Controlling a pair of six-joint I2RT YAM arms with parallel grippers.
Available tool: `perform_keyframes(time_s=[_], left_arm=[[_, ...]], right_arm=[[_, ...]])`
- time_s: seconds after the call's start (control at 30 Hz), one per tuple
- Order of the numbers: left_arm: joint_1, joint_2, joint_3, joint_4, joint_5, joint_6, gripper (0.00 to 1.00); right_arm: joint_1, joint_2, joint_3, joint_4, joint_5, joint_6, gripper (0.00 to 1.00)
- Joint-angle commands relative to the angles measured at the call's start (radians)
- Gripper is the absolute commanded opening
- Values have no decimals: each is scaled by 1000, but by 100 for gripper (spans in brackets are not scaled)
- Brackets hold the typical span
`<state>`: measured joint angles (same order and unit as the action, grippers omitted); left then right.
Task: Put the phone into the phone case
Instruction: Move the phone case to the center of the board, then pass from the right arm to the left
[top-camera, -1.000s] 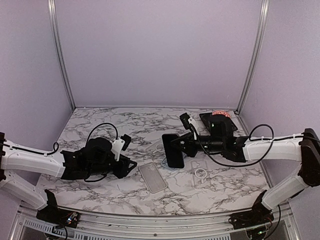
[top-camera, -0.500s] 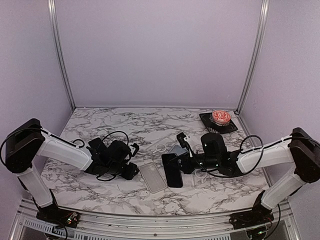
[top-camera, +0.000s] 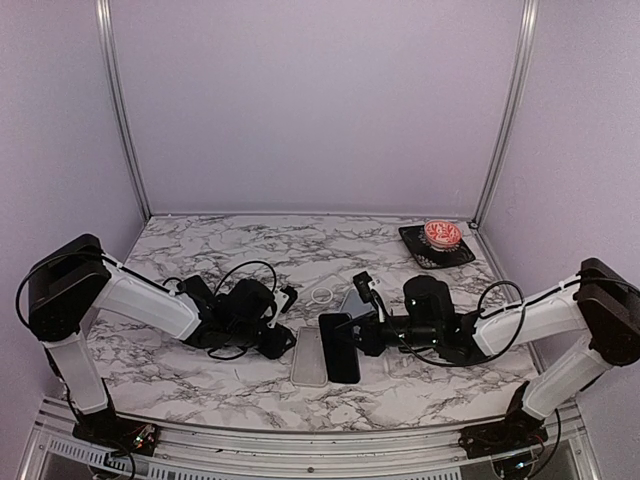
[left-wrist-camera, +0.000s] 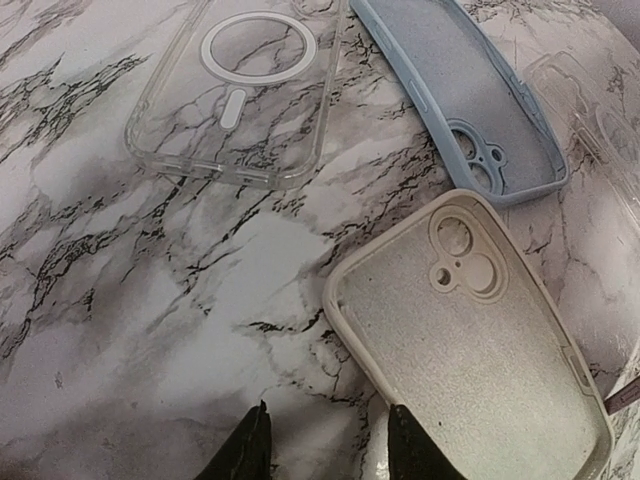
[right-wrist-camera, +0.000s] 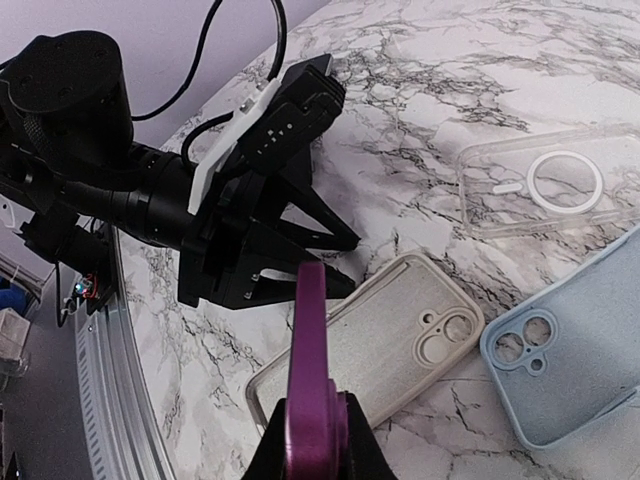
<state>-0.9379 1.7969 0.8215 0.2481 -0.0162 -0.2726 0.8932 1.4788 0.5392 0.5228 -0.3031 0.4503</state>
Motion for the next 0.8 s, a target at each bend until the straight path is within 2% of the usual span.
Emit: perform_keyframes(time_s=[0.0, 0.1, 0.17, 0.23, 0.3, 0.4, 0.47, 0.63, 0.77], left_arm=[[-8, 3, -16, -33, 44, 29, 38], [-7, -56, -16, -80, 9, 38, 37], [-8, -165, -71, -41, -9, 51, 37], [-10, -282, -141, 31, 50, 103, 40], [-21, -410, -243, 180, 169, 165, 52], [-51, -525, -416, 563, 296, 197, 77], [-72, -547, -447, 657, 319, 221, 86], [-79, -506, -403, 660, 356, 233, 87], [-79, -479, -375, 660, 376, 223, 80]], right_arm=[[7, -49, 43, 63, -8, -53, 0], [5, -106, 45, 123, -52, -138, 0], [6, -145, 51, 178, -90, -189, 0], [7, -160, 69, 205, -123, -232, 0], [6, -161, 78, 272, -163, -264, 0], [11, -149, 57, 468, -211, -253, 0], [29, -132, 50, 589, -240, -251, 0], [79, -88, 76, 635, -299, -309, 0], [82, -69, 87, 628, -335, -305, 0]])
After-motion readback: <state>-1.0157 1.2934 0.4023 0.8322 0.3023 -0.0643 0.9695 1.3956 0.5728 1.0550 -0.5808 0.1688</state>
